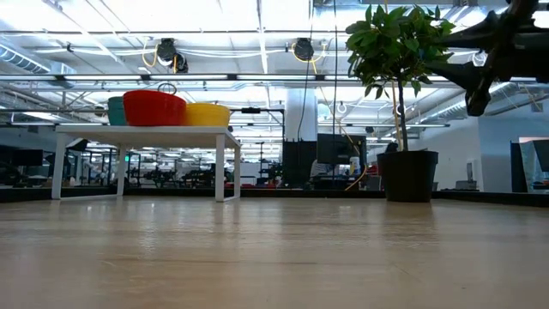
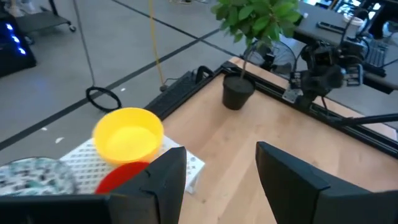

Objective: Pick & Place Mini bowls
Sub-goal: Return to Home Position

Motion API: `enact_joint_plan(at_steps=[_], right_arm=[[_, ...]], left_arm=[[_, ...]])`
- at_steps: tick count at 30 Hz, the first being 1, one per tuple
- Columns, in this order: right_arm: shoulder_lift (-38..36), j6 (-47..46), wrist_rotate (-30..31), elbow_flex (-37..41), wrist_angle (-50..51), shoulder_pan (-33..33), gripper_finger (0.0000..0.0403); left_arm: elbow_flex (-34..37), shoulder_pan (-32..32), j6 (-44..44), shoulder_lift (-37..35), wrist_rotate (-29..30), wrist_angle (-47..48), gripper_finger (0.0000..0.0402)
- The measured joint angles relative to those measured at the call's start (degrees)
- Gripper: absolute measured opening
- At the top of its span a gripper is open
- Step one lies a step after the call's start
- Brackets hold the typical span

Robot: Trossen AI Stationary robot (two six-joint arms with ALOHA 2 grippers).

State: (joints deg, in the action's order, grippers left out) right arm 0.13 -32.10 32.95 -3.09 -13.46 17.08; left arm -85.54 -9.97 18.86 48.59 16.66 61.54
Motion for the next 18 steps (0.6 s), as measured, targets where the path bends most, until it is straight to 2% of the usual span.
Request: enact_joint_plan(at_steps=[8, 18], right_arm=[[0.0, 0.0, 0.0, 0.0, 0.0, -7.1, 0.0165], [0.0, 0.0, 0.0, 0.0, 0.0, -17.5, 0.0165]], left_arm=[[13.6, 4.0, 1.4, -0.6, -0.1, -14.8, 0.0198], [34.5, 10.0, 3.9, -5.8, 0.0, -44.3, 0.0198]])
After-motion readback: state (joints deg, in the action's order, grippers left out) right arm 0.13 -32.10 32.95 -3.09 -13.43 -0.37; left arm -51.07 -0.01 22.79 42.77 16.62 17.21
